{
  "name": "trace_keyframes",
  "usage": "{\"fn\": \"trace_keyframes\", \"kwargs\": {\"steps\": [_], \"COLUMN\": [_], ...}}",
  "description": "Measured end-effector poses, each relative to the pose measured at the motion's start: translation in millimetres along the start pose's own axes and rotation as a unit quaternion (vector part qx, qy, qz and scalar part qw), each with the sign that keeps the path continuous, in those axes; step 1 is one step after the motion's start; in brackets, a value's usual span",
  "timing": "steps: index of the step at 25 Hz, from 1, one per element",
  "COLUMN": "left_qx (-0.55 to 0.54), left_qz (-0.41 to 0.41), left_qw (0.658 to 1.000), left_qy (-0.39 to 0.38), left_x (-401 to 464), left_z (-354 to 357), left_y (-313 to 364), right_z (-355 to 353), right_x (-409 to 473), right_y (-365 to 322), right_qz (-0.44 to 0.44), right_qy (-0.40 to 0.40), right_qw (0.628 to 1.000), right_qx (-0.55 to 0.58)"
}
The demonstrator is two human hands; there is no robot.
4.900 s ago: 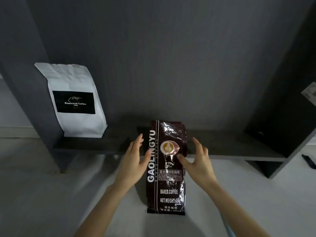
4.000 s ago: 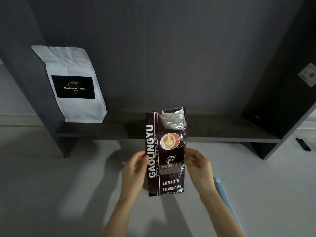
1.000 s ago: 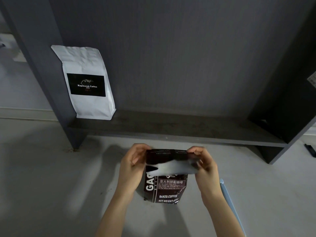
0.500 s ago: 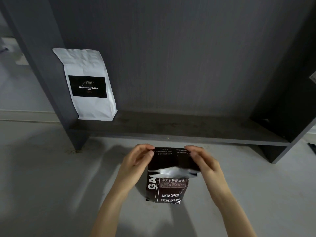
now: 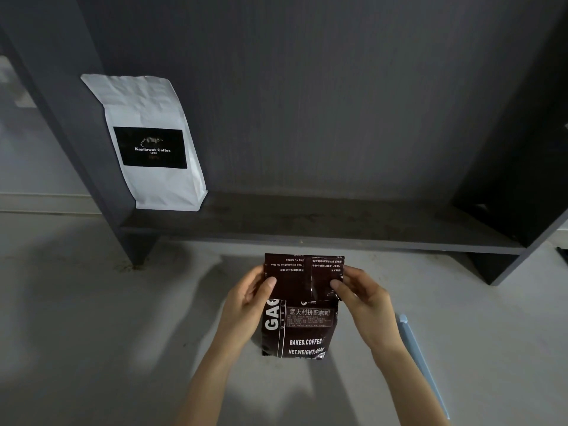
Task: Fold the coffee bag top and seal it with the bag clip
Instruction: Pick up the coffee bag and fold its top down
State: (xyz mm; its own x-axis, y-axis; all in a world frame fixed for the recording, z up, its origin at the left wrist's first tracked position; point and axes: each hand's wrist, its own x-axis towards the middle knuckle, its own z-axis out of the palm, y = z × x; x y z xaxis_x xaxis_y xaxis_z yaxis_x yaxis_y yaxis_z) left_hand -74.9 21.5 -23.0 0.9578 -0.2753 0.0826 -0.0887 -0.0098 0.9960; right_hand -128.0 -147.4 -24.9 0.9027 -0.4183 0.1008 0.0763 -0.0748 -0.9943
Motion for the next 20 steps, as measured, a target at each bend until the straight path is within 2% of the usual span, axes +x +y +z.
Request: {"fn": "trace_keyframes", "kwargs": {"steps": [4,10,17,20], "left_qx": [0.004,-0.011,-0.022,-0.024], "left_qz": [0.005,-0.018,-0.035,-0.033], "left_qw": [1.000,0.996,0.994,0.996], "left_qy": [0.024,0.090,0.099,0.075], "left_x": [1,2,-1,-5], "left_z": [3,4,3,3], "left_y": [-7,-14,-15,-10], "right_z": [3,3,4,1], "right_x": [2,1,-4,-8], "right_y": [7,9,9,14], "right_qz": [-0.010,-0.028,-0.039,-0.024], "right_qy": [0.037,0.035,0.026,0.034], "right_qw": [0.999,0.996,0.996,0.996], "right_qx": [-0.035,-0.081,-0.081,-0.073]}}
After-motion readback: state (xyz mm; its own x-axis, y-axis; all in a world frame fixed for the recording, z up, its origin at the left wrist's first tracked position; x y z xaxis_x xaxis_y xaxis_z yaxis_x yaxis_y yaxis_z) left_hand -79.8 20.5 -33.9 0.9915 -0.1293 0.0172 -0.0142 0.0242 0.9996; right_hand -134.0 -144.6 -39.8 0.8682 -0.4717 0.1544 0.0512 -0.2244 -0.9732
